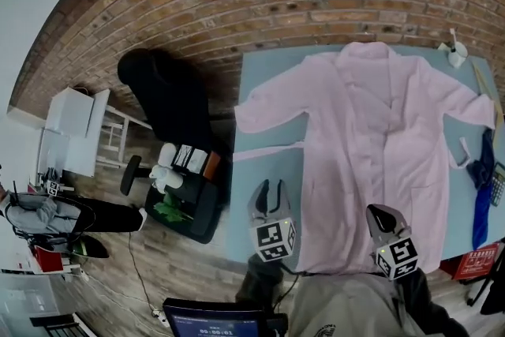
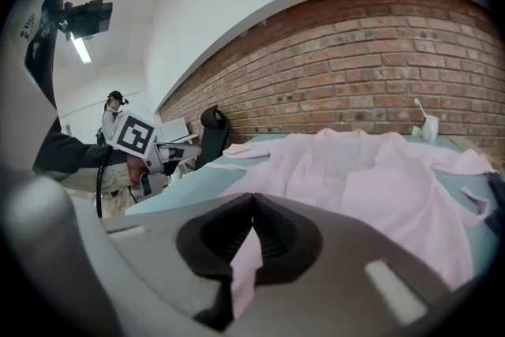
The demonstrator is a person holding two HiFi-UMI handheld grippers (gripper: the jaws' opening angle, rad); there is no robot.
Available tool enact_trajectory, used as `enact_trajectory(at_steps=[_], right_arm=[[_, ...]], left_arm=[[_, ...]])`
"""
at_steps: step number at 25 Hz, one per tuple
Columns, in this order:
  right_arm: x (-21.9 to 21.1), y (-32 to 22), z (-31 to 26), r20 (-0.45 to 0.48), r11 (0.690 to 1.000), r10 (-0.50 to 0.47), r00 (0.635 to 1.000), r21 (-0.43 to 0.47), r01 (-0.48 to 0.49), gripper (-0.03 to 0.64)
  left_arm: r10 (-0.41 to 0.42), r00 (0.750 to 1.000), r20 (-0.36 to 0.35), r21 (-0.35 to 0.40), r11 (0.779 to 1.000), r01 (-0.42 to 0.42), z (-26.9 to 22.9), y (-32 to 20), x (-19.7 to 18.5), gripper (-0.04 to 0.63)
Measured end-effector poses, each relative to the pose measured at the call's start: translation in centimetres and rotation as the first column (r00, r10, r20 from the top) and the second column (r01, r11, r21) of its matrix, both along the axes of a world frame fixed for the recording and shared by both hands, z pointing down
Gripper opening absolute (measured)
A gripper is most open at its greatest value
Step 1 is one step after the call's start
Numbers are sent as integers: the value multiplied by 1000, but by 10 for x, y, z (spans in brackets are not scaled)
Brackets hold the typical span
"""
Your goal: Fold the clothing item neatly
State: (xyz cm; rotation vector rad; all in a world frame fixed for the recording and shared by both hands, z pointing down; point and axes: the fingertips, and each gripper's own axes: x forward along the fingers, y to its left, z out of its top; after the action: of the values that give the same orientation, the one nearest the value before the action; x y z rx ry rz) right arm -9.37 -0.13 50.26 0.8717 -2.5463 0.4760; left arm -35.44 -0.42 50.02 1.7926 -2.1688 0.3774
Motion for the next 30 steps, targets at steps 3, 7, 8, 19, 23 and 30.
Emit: enact_trajectory(at_steps=[3, 7, 8, 19, 23, 30], right_arm=[[-51, -16, -12, 33, 999, -39, 999, 9, 39, 3], [-98, -43, -23, 24, 995, -73, 997, 69, 71, 3], [-105, -49, -24, 15, 994, -72, 997, 80, 70, 2], [-113, -64, 22, -103, 999, 8, 995, -39, -12, 3], [-103, -63, 28, -108, 998, 35, 994, -57, -41, 2], [-73, -58, 29, -93, 993, 86, 992, -72, -93, 3]], left_arm=[[35, 999, 7, -29, 999, -34, 7, -32, -34, 207], [86, 994, 67, -71, 994, -81, 14, -78, -82, 225], [105, 990, 99, -88, 992, -96, 16, -92, -93, 225], [285, 940, 185, -348, 914, -209, 109, -202, -149, 298], [189, 977, 95, -297, 942, -154, 113, -208, -163, 229], [256, 966, 33, -275, 932, -237, 107, -208, -148, 71]])
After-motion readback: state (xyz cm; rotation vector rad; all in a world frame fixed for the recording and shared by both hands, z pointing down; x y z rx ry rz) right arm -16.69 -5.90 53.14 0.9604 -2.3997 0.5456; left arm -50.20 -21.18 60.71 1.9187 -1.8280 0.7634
